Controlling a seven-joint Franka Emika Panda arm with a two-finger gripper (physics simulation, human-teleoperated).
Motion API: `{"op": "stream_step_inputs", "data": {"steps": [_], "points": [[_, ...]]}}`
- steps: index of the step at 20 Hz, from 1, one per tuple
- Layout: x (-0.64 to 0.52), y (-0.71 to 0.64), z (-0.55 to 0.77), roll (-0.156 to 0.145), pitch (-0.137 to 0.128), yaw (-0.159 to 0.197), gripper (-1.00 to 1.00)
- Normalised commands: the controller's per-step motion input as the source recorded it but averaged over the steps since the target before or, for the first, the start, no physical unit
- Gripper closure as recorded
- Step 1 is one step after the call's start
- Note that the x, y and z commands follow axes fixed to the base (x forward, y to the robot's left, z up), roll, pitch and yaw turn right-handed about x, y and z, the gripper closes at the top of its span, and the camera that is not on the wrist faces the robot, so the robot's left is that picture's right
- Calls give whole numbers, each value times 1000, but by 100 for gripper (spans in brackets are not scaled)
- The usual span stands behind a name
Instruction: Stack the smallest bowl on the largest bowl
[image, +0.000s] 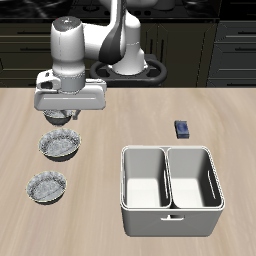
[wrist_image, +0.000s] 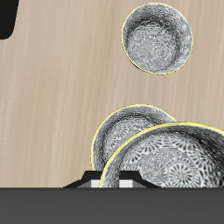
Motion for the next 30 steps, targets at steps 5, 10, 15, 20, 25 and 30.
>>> {"op": "stream_step_inputs", "data": {"steps": [5,10,15,20,25,30], "points": [[64,9,-213,-4,35,-11,100],[29,-18,-271,-24,41,-5,100],[32,66,-321,4,45,-8,100],[13,12,-190,-51,46,33,-100],[35,-3,-73,-24,33,-17,-100],[-59,63,104,3,8,-5,-100]]}}
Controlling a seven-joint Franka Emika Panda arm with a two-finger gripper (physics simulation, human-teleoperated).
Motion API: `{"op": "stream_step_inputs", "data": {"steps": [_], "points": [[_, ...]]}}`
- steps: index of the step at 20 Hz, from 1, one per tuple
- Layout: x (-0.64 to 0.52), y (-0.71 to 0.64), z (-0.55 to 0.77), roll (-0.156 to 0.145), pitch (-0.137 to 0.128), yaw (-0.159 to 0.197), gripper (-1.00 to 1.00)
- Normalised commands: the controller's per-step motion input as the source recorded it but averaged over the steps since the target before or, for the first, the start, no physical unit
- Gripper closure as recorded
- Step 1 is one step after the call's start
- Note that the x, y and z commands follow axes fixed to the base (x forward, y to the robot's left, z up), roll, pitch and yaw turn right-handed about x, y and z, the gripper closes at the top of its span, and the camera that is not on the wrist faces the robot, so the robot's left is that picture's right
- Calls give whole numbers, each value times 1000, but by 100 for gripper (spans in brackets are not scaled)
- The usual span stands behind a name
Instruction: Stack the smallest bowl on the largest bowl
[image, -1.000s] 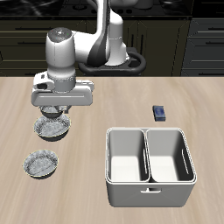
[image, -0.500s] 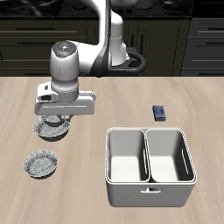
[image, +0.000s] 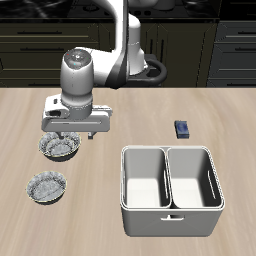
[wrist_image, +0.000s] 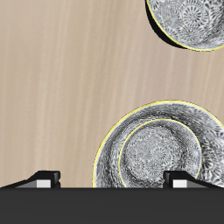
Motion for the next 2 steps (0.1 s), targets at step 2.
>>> {"op": "stream_step_inputs", "data": {"steps": [2], "points": [[-97,86,292,14,-41,-8,-100]]}}
